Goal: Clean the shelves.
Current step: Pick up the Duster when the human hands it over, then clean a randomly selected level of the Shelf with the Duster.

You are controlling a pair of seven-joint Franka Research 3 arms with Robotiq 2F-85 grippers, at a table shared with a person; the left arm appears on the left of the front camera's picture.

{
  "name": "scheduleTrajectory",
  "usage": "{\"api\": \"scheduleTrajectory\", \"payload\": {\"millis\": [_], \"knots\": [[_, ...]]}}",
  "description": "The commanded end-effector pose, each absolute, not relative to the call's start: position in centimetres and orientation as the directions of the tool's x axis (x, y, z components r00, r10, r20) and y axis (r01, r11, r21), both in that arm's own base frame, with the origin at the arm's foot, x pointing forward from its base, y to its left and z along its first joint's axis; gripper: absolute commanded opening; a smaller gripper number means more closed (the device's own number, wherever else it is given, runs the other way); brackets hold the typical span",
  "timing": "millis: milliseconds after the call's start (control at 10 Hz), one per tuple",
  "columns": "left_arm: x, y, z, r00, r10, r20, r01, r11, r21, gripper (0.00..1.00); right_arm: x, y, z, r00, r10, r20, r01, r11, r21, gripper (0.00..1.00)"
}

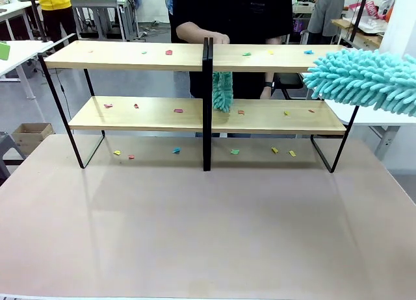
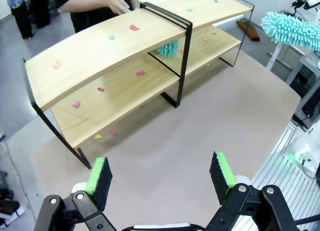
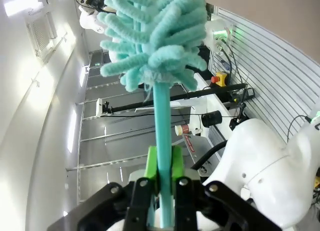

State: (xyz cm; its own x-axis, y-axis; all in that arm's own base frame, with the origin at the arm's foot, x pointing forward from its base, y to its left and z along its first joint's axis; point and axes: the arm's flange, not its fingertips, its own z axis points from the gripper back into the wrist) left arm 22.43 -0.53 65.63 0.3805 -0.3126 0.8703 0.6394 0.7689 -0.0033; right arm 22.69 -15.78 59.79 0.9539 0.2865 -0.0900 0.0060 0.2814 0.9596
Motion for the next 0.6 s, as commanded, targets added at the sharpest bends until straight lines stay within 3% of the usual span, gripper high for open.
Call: {"api": "scheduleTrajectory", "payload": {"millis": [0, 500], "knots": [[22.5, -0.54, 65.59, 0.382, -0.313, 0.869, 0.639, 0.769, -0.004, 1.0, 22.75, -15.67, 60.33, 0.959, 0.268, -0.096, 0.027, 0.251, 0.968, 0.13], [22.5, -0.54, 65.59, 0.382, -0.313, 0.869, 0.639, 0.769, -0.004, 1.0, 22.75, -15.67, 60.33, 0.959, 0.268, -0.096, 0.027, 0.251, 0.968, 0.13]]}}
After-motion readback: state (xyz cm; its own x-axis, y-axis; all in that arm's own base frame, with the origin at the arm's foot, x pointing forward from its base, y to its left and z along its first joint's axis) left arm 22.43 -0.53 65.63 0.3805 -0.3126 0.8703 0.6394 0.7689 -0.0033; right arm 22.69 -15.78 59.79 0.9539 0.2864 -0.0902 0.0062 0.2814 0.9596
